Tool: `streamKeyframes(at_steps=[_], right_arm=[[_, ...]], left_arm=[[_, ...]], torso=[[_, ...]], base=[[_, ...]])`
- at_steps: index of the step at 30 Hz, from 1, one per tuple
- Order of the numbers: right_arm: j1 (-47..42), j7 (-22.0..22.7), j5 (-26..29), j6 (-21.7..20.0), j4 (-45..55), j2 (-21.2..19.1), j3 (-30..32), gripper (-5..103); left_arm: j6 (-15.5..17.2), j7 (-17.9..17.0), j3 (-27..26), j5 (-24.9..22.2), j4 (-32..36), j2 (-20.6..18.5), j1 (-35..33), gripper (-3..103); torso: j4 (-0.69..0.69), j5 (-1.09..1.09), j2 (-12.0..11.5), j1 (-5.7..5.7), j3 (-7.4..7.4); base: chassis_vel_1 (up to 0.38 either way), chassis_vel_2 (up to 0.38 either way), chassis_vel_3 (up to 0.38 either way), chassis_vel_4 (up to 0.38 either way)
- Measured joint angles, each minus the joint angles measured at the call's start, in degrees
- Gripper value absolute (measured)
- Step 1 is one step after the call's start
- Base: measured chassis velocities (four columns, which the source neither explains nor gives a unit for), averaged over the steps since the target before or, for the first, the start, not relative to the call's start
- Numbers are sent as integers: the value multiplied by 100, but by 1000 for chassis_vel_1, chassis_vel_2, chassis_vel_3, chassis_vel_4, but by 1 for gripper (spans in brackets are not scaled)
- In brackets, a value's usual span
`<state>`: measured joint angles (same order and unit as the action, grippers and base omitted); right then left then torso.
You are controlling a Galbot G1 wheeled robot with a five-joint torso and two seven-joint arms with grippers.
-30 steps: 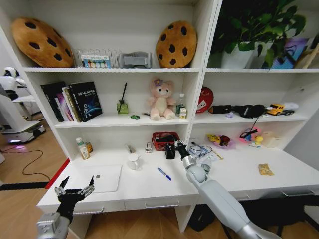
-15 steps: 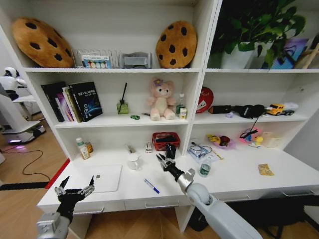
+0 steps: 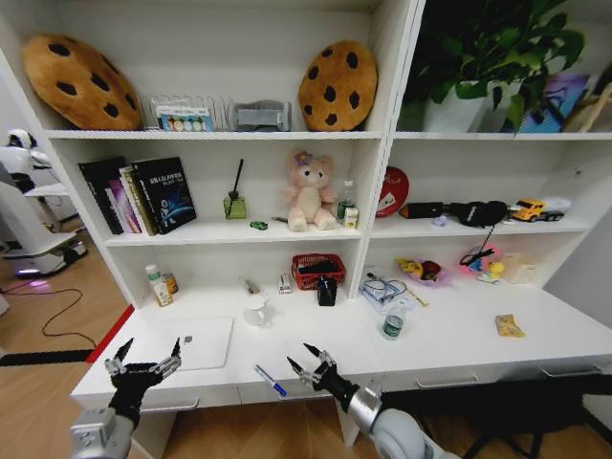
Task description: Organize the objects on the table.
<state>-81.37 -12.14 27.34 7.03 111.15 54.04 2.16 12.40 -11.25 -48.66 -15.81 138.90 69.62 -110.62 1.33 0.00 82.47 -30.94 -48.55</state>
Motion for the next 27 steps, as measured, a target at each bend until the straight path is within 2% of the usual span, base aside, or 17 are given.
streamKeyframes(at_steps=[1, 3, 5, 6, 9, 11, 12, 13, 20, 24, 26, 27], right_arm=[[0, 0, 0, 0, 0, 0, 0, 86], [-236, -133, -168, 112, 69, -30, 74, 96], [-393, -258, -290, 183, 93, -53, 143, 98], [-648, -465, -505, 380, 106, -121, 276, 101], [-1016, -730, -725, 621, 127, -230, 488, 97], [-1904, -1255, -1253, 1077, 82, -385, 965, 95], [-1904, -1255, -1253, 1077, 82, -385, 965, 95], [-2158, -1323, -1465, 1248, -56, -356, 1029, 95], [-2222, -1233, -1879, 1384, -462, -76, 906, 95], [-2096, -950, -1900, 1177, -609, 32, 835, 95], [-1979, -441, -1734, 737, -742, 114, 687, 95], [-1979, -441, -1734, 737, -742, 114, 687, 95]], left_arm=[[0, 0, 0, 0, 0, 0, 0, 100], [0, 0, -1, 0, 1, 0, 0, 100], [0, 0, 0, 0, 0, 0, 0, 100], [0, 0, 0, 0, 0, 0, 0, 100], [0, 0, 0, 0, 0, 0, 0, 100], [0, 0, 0, 0, 1, 0, 0, 100], [0, 0, 0, 0, 1, 0, 0, 100], [0, 0, 0, 0, 0, 0, 0, 100], [0, 0, 0, 0, 0, 0, 0, 100], [1, 0, 0, 0, 0, 0, 0, 100], [0, 0, 0, 0, 0, 0, 0, 100], [0, 0, 0, 0, 0, 0, 0, 100]], torso=[[0, 0, 0, 0, 0], [-1, 0, 0, 0, 0], [0, 0, 0, 0, 0], [-1, 1, 0, 0, 0], [-1, 1, 0, -1, -1], [3, -1, 0, -1, 0], [3, -1, 0, -1, 0], [2, -2, 0, 0, 0], [0, 0, 0, 0, 0], [-1, 0, 0, -1, -1], [-1, -1, -1, -1, -1], [-1, -1, -1, -1, -1]], base=[[0, 0, 0, 0], [0, 0, 0, 0], [0, 0, 0, 0], [0, 0, 0, 0], [0, 0, 0, 0], [0, 0, 0, 0], [0, 0, 0, 0], [0, 0, 0, 0], [0, 0, 0, 0], [0, 0, 0, 0], [0, 0, 0, 0], [0, 0, 0, 0]])
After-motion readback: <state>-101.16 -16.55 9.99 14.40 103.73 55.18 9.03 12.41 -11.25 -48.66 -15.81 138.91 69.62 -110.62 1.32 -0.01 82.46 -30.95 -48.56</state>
